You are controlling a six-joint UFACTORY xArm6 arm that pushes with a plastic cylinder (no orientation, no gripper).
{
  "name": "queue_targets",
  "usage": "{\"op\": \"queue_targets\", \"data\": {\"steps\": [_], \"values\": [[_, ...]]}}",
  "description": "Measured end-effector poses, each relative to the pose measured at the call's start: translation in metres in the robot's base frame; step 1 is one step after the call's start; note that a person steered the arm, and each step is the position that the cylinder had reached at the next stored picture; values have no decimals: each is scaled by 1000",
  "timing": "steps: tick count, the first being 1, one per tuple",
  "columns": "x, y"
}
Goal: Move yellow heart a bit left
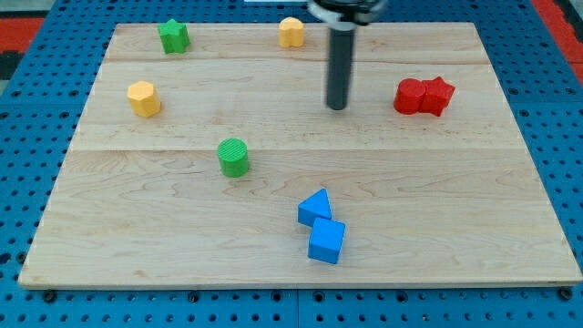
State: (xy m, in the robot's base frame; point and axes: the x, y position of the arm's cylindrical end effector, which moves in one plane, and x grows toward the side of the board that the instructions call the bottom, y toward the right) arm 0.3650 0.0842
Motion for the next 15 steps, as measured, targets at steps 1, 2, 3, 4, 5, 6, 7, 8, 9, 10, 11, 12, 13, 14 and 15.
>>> {"op": "queue_targets", "data": {"steps": [1, 2, 3, 4, 5, 6, 7, 8, 9, 10, 11, 12, 13, 14, 15], "values": [[0, 56], [-18, -37], [-91, -17], [-137, -12], [-171, -16], [-173, -31], [-172, -49], [-171, -57], [-171, -70], [-173, -77], [-172, -82], [-172, -82], [-172, -75], [-173, -50], [-173, -49]]}}
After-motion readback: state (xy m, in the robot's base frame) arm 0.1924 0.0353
